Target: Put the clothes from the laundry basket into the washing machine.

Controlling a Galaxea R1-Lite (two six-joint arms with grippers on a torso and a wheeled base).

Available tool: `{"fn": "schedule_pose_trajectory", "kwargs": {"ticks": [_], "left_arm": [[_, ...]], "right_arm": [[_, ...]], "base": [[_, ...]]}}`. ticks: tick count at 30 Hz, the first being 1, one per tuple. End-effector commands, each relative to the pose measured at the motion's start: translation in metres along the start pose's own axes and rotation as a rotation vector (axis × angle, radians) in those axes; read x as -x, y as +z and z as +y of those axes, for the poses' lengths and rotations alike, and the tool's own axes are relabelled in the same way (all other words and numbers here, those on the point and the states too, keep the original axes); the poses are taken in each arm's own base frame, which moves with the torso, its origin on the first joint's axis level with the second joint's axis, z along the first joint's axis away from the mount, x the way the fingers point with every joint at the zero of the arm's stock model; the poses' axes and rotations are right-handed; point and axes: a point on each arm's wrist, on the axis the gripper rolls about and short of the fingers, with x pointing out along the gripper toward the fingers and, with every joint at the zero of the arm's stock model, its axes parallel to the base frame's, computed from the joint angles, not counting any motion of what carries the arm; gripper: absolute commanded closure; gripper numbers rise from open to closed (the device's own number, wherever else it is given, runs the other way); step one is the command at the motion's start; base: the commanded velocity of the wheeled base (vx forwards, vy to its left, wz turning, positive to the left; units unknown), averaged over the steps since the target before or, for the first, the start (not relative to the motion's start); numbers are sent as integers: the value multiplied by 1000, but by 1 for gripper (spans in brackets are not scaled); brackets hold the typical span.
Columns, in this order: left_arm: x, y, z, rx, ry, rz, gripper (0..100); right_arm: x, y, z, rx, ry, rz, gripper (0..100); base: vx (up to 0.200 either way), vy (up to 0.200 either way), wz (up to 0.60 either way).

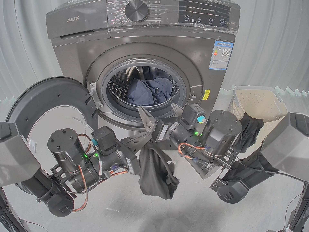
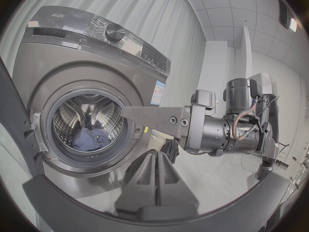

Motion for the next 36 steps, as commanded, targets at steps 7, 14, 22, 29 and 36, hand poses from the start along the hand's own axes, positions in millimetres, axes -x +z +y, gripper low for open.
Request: {"fn": "schedule_pose_trajectory", "kwargs": {"ticks": [7, 14, 22, 29, 36], "left_arm": [[5, 9, 9, 9, 45, -29, 100], [16, 29, 12, -5, 61, -92, 100], [23, 53, 13, -27, 69, -182, 100], [22, 57, 18, -35, 87, -199, 100], [18, 63, 20, -38, 93, -227, 100]], "right_arm": [[3, 12, -29, 18, -73, -7, 0], [12, 4, -52, 47, -134, 56, 0], [23, -17, -86, 92, -170, 168, 0], [33, -34, -90, 121, -156, 249, 0], [51, -73, -79, 161, -68, 398, 0]], "base": [[0, 0, 0], [0, 0, 0], [0, 0, 0], [0, 0, 0], [0, 0, 0]]}}
